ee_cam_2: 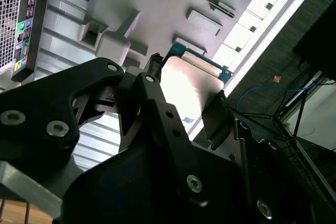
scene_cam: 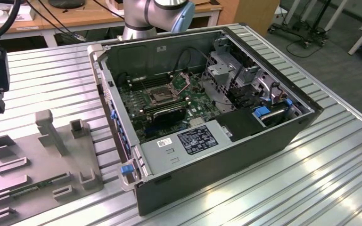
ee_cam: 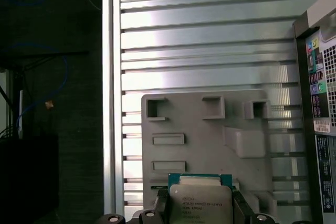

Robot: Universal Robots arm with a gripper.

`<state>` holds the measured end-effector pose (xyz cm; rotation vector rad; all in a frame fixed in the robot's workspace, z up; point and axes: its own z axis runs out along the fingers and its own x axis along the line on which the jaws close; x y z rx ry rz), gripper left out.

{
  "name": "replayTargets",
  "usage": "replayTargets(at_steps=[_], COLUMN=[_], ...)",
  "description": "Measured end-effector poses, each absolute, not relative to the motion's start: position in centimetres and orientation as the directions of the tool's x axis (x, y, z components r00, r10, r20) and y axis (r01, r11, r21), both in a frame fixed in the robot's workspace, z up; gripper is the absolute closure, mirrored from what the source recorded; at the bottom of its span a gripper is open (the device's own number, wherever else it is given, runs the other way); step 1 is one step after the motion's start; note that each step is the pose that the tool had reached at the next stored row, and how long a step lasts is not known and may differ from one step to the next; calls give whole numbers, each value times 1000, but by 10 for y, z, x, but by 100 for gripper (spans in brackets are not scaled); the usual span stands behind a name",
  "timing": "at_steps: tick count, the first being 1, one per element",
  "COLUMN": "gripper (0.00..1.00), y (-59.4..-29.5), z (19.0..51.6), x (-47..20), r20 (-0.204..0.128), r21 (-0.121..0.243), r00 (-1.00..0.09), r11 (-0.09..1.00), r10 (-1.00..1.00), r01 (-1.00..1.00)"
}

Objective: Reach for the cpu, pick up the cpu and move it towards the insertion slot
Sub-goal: 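Pick up the cpu and move it towards the insertion slot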

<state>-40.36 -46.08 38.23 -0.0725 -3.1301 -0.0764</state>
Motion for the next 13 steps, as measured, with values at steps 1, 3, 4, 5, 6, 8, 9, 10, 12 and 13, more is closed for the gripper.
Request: replayTargets(at_steps=[1,3,4,5,6,8,9,10,12,13], gripper=[45,45,45,45,45,45,45,45,45,45], y=[-461,-461,-461,-461,-461,-461,-461,-461,-461,-461], z=[382,382,382,382,382,382,382,382,382,382], x=[-403,-402,-402,-402,-401,-401,-400,-400,-399,-398], r20=[11,11,11,11,11,11,11,11,11,11], r21=[49,49,49,49,48,49,48,49,48,49], r00=[-999,-999,-999,-999,-999,-999,-999,-999,-999,-999], r11=[998,998,998,998,998,998,998,998,998,998], r10=[46,46,46,46,46,46,46,46,46,46], r01=[46,47,47,46,47,47,47,47,47,47])
